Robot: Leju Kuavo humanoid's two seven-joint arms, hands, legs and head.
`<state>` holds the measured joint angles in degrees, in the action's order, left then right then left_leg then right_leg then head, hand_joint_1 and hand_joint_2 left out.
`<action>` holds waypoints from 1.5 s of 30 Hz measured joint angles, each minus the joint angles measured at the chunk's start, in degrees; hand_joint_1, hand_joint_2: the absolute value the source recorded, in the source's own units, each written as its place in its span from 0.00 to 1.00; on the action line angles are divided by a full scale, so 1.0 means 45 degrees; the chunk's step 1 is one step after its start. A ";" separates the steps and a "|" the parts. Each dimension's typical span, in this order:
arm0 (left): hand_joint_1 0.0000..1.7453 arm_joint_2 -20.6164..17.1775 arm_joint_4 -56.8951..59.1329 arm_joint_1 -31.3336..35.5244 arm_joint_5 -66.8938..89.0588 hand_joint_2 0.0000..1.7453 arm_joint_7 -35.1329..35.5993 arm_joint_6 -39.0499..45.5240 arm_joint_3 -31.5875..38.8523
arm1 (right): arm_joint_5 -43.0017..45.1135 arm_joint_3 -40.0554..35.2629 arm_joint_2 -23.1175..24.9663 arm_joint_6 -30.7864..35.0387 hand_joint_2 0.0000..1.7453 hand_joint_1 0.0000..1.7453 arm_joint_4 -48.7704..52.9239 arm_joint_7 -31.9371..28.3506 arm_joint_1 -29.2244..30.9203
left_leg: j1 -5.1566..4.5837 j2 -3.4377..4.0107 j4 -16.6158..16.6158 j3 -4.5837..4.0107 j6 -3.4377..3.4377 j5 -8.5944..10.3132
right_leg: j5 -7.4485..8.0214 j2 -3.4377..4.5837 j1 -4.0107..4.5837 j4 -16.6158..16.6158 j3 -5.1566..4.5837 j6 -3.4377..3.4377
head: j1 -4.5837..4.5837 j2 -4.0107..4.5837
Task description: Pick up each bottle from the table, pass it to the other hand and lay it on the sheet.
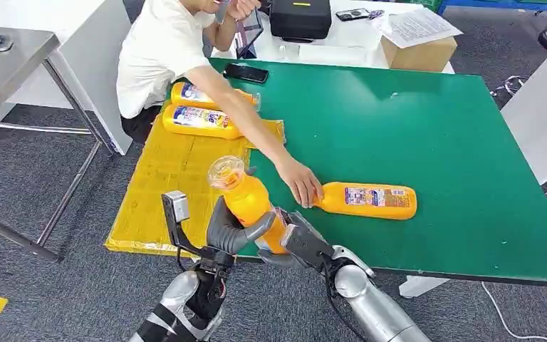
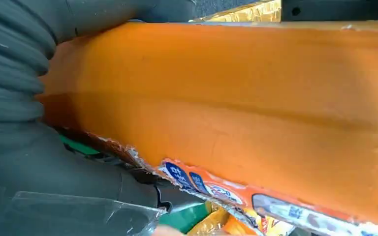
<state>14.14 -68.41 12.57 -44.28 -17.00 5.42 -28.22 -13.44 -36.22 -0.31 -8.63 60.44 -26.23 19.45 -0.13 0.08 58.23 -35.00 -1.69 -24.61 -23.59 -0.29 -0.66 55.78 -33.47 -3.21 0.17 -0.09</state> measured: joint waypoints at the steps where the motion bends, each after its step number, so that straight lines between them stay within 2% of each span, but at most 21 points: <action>1: 1.00 0.0000 0.0054 0.0019 -0.0034 1.00 -0.0020 -0.0098 0.0049 | 0.0034 -0.0044 0.0000 0.0005 1.00 0.98 -0.0030 0.0000 0.0048 | -0.0001 -0.0001 0.0000 -0.0001 0.0000 0.0000 | 0.0000 0.0000 -0.0001 -0.0001 -0.0001 0.0000 | 0.0000 0.0000; 2: 1.00 0.0000 0.0092 0.0024 -0.0044 1.00 -0.0034 -0.0166 0.0106 | 0.0044 -0.0092 0.0005 0.0010 1.00 0.90 -0.0068 0.0000 0.0097 | -0.0001 -0.0001 0.0000 -0.0002 0.0000 0.0000 | 0.0000 -0.0001 -0.0001 -0.0001 -0.0002 0.0000 | -0.0005 0.0000; 4: 1.00 0.0000 0.0136 0.0047 -0.0098 1.00 -0.0034 -0.0234 0.0160 | 0.0059 -0.0151 0.0005 0.0019 1.00 0.00 -0.0127 0.0000 0.0155 | -0.0001 -0.0001 0.0000 -0.0006 0.0000 0.0000 | 0.0000 -0.0001 0.0000 -0.0001 -0.0005 0.0000 | -0.0005 0.0000; 6: 1.00 0.0000 0.0180 0.0098 -0.0244 1.00 -0.0015 -0.0302 0.0204 | 0.0098 -0.0214 0.0010 0.0024 1.00 0.00 -0.0175 0.0000 0.0209 | -0.0001 -0.0001 0.0000 -0.0012 0.0000 -0.0001 | 0.0000 -0.0001 0.0001 -0.0001 -0.0011 0.0000 | -0.0005 0.0000; 7: 1.00 0.0000 0.0195 0.0128 -0.0346 1.00 0.0014 -0.0380 0.0248 | 0.0161 -0.0292 0.0024 0.0029 0.00 0.00 -0.0180 -0.0044 0.0222 | -0.0001 0.0001 0.0000 -0.0014 0.0000 -0.0001 | 0.0000 0.0000 0.0001 0.0000 -0.0015 0.0000 | 0.0000 0.0000; 11: 1.00 0.0000 0.0194 0.0171 -0.0612 1.00 0.0097 -0.0560 0.0374 | 0.0311 -0.0364 0.0190 0.0463 0.00 0.00 -0.0136 -0.0331 0.0101 | 0.0002 -0.0002 0.0000 -0.0013 0.0000 0.0000 | -0.0001 -0.0003 0.0003 0.0000 -0.0019 0.0000 | -0.0005 0.0000; 13: 1.00 -0.0014 0.0146 0.0174 -0.0371 1.00 -0.0198 -0.0270 0.0456 | -0.0249 -0.0360 0.0223 0.1699 0.00 0.00 0.0149 -0.0490 -0.0190 | 0.0003 -0.0001 0.0000 -0.0017 0.0000 -0.0001 | -0.0001 -0.0002 0.0003 0.0001 -0.0020 0.0001 | 0.0005 0.0000; 17: 1.00 -0.0295 -0.0518 0.0073 0.0963 1.00 -0.0816 0.0605 0.0955 | -0.2654 -0.0050 0.0234 0.6083 0.00 0.00 0.1280 -0.0786 -0.1394 | 0.0003 -0.0005 0.0000 -0.0036 0.0002 -0.0002 | -0.0005 -0.0004 0.0003 0.0002 -0.0035 0.0003 | 0.0000 0.0000; 19: 1.00 -0.0588 -0.1086 -0.0110 0.2398 1.00 -0.1048 0.1395 0.1419 | -0.3712 0.0507 0.0233 0.8497 0.00 0.00 0.1853 -0.1024 -0.2127 | 0.0004 -0.0009 -0.0001 -0.0042 0.0004 -0.0004 | -0.0007 -0.0010 0.0003 0.0002 -0.0045 0.0004 | 0.0000 0.0000; 21: 1.00 -0.0865 -0.1536 -0.0284 0.4088 1.00 -0.1278 0.2356 0.1691 | -0.4489 0.1240 0.0233 1.0256 0.00 0.00 0.2303 -0.1205 -0.2770 | 0.0004 -0.0009 -0.0001 -0.0052 0.0004 -0.0004 | -0.0008 -0.0010 0.0003 0.0002 -0.0052 0.0004 | 0.0005 0.0000; 24: 1.00 -0.1165 -0.1958 -0.0417 0.5078 1.00 -0.1453 0.2950 0.1933 | -0.4834 0.1983 0.0209 1.0725 0.00 0.00 0.2754 -0.1424 -0.3368 | 0.0003 -0.0006 -0.0001 -0.0055 0.0004 -0.0004 | -0.0006 -0.0008 0.0002 0.0001 -0.0055 0.0004 | 0.0005 0.0000; 28: 1.00 -0.1496 -0.2161 -0.0429 1.0526 1.00 -0.2263 0.6496 0.2035 | -0.7220 0.4472 0.1362 1.0749 0.00 0.00 0.4276 -0.2900 -0.4533 | 0.0002 -0.0028 -0.0001 -0.0057 0.0003 -0.0002 | -0.0005 -0.0025 0.0002 0.0001 -0.0058 0.0004 | -0.0005 0.0000; 31: 1.00 -0.1656 -0.2127 -0.0316 1.3891 1.00 -0.1612 0.7334 0.2118 | -0.8846 0.6778 0.2245 1.0763 0.00 0.00 0.6126 -0.2982 -0.4990 | 0.0004 -0.0054 -0.0001 -0.0057 0.0002 0.0000 | -0.0007 -0.0053 0.0002 0.0001 -0.0062 0.0005 | 0.0005 0.0000; 34: 1.00 -0.1797 -0.1536 0.0164 1.8544 1.00 0.0460 0.7406 0.2268 | -1.0490 0.8313 0.2598 1.0827 0.00 0.00 0.6866 -0.3007 -0.5203 | 0.0000 -0.0051 -0.0001 -0.0055 0.0002 0.0000 | -0.0005 -0.0051 -0.0002 0.0000 -0.0051 0.0005 | 0.0005 0.0000; 35: 1.00 -0.1851 -0.1403 0.0220 1.9280 1.00 0.0617 0.7406 0.2331 | -1.0628 0.8593 0.2681 1.0831 0.00 0.00 0.6989 -0.3011 -0.5301 | -0.0004 -0.0050 -0.0001 -0.0057 0.0002 0.0000 | -0.0003 -0.0050 -0.0006 0.0000 -0.0057 0.0004 | 0.0005 0.0000; 36: 1.00 -0.1885 -0.1301 0.0267 1.9438 1.00 0.0704 0.7406 0.2365 | -1.0676 0.8836 0.2759 1.0836 1.00 0.00 0.7116 -0.3021 -0.5393 | -0.0007 -0.0048 -0.0001 -0.0056 0.0001 0.0000 | -0.0002 -0.0048 -0.0009 0.0000 -0.0059 0.0003 | 0.0000 0.0000; 40: 1.00 -0.1972 -0.0933 0.0494 1.9406 1.00 0.1013 0.7320 0.2404 | -1.0922 0.9432 0.2910 1.0841 1.00 0.00 0.7387 -0.3026 -0.5504 | -0.0007 -0.0037 0.0000 -0.0055 0.0000 0.0002 | -0.0003 -0.0049 -0.0008 0.0001 -0.0060 0.0003 | 0.0000 0.0000; 45: 1.00 -0.2123 0.0356 0.1382 2.0990 1.00 0.2257 0.5678 0.2384 | -1.1046 0.9603 0.2862 1.0836 1.00 0.00 0.6865 -0.2819 -0.5422 | 0.0000 -0.0033 -0.0001 -0.0057 0.0003 0.0004 | -0.0003 -0.0047 0.0000 0.0002 -0.0060 0.0003 | -0.0005 0.0000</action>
<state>4.59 -66.81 18.79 50.17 -6.85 30.98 -17.49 -63.15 7.00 12.57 40.13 91.33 -38.91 -4.95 -0.13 -0.07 58.23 -35.26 -1.68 -24.59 -23.60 -0.50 -0.66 55.79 -33.74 -3.20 0.15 -0.09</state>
